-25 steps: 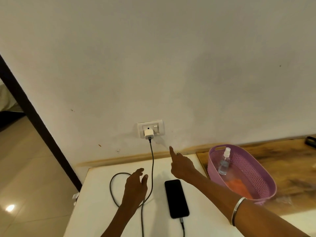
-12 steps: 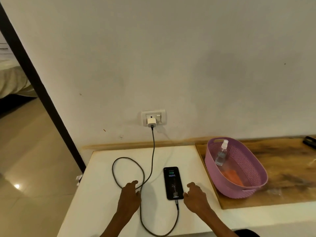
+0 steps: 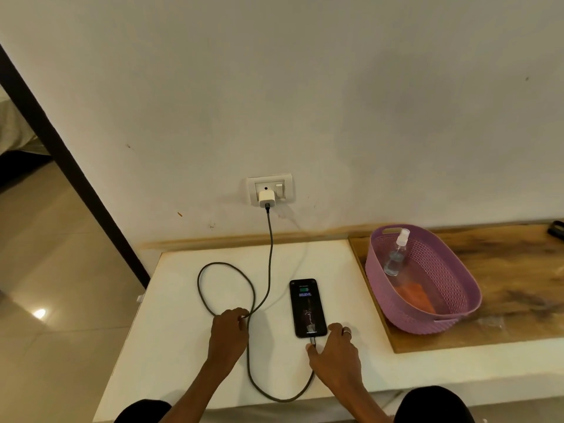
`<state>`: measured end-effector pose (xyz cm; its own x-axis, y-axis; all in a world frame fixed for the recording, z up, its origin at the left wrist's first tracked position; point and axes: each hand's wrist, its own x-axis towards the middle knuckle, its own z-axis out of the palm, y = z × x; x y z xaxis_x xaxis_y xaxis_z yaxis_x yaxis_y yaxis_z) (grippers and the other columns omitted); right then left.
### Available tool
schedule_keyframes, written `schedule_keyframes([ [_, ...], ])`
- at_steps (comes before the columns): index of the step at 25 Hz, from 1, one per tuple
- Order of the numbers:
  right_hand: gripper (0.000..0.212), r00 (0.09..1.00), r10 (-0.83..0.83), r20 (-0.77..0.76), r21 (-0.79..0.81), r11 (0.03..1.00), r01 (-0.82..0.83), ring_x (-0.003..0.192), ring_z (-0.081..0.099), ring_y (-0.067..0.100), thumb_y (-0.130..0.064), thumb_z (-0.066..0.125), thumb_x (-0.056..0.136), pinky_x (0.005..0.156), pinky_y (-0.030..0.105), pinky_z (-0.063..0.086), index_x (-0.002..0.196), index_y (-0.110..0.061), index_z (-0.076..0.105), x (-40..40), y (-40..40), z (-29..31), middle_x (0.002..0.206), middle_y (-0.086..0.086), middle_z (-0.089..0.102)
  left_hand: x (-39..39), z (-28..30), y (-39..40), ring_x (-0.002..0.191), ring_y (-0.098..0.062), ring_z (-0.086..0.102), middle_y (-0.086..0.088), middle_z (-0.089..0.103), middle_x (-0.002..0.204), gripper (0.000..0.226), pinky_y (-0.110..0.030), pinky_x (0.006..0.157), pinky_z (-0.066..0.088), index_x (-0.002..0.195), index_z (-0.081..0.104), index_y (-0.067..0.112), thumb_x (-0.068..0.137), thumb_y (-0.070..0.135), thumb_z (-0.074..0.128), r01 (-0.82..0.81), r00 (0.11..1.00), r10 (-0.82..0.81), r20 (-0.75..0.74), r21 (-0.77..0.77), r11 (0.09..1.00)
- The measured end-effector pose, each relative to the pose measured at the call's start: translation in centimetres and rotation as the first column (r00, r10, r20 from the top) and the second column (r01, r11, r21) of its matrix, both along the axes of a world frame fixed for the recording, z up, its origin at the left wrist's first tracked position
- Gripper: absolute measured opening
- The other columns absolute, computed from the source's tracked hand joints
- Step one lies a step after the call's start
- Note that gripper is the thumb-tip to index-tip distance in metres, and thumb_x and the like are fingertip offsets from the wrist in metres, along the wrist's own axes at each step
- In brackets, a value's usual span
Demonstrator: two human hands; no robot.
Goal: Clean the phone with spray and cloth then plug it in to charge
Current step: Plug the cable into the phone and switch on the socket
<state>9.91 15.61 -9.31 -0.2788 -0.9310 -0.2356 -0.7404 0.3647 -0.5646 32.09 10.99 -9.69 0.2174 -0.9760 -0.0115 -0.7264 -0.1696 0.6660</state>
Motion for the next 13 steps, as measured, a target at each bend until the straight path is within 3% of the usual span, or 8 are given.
schedule_keyframes([
  [3,0.061,1.0,-0.006,-0.008,-0.013,1.0,0.006,0.106,0.06,0.017,-0.047,0.068,0.081,0.08,0.024,0.052,0.127,-0.023,0.036,0.1,0.1,-0.3,0.13,0.002,0.046,-0.3,1.3,-1.3,0.086,-0.025,0.071,-0.005,0.075,0.089,0.019,-0.027,0.073,0.05,0.09,0.075,0.009,0.094,0.005,0.057,-0.049,0.999,0.049,0.0,-0.047,0.998],
  [5,0.061,1.0,-0.014,-0.009,-0.022,1.0,0.014,0.105,0.06,0.017,-0.045,0.07,0.081,0.08,0.025,0.052,0.126,-0.023,0.036,0.1,0.0,-0.5,0.129,0.001,0.046,-1.0,3.4,-3.3,0.094,-0.028,0.069,-0.009,0.075,0.097,0.02,-0.033,0.082,0.05,0.098,0.074,0.007,0.097,0.008,0.054,-0.06,0.998,0.057,-0.04,-0.079,0.995],
  [7,0.06,1.0,-0.024,-0.01,-0.024,0.999,0.023,0.105,0.061,0.017,-0.042,0.071,0.081,0.08,0.025,0.052,0.126,-0.024,0.036,0.2,-0.1,-0.4,0.128,0.0,0.048,-2.6,6.7,-6.0,0.102,-0.025,0.067,-0.01,0.074,0.107,0.025,-0.031,0.089,0.048,0.112,0.07,0.008,0.101,0.015,0.049,-0.05,0.975,0.038,-0.22,-0.052,0.997],
  [8,0.059,1.0,-0.027,-0.01,-0.024,0.999,0.027,0.105,0.061,0.017,-0.041,0.071,0.081,0.08,0.025,0.052,0.126,-0.024,0.036,0.2,-0.2,-0.4,0.128,0.0,0.049,-3.7,8.4,-7.3,0.105,-0.024,0.066,-0.01,0.073,0.11,0.028,-0.032,0.093,0.048,0.117,0.068,0.009,0.103,0.02,0.047,-0.042,0.922,0.036,-0.385,-0.008,0.999],
  [10,0.057,1.0,-0.026,0.009,-0.028,0.999,0.027,0.106,0.062,0.017,-0.037,0.071,0.083,0.081,0.026,0.053,0.126,-0.023,0.036,0.3,-0.4,-0.6,0.128,0.001,0.051,-5.6,11.1,-9.5,0.105,-0.026,0.067,-0.013,0.072,0.111,0.032,-0.038,0.098,0.05,0.119,0.063,0.009,0.105,0.028,0.042,-0.039,0.714,0.082,-0.696,0.078,0.996],
  [12,0.056,0.999,-0.021,0.049,-0.03,0.999,0.022,0.108,0.062,0.017,-0.032,0.07,0.084,0.083,0.026,0.053,0.128,-0.022,0.036,0.4,-0.5,-0.7,0.13,0.002,0.052,-6.8,11.7,-10.0,0.093,-0.03,0.071,-0.018,0.074,0.103,0.032,-0.037,0.087,0.054,0.115,0.06,0.007,0.106,0.03,0.039,-0.066,0.515,0.181,-0.838,0.172,0.983],
  [13,0.057,0.997,-0.021,0.072,-0.029,0.999,0.023,0.11,0.062,0.018,-0.03,0.07,0.085,0.085,0.027,0.053,0.13,-0.021,0.036,0.4,-0.7,-0.8,0.131,0.003,0.052,-7.1,11.3,-9.7,0.084,-0.03,0.071,-0.02,0.074,0.099,0.03,-0.035,0.078,0.056,0.113,0.059,0.005,0.106,0.027,0.04,-0.088,0.473,0.23,-0.851,0.214,0.973],
])
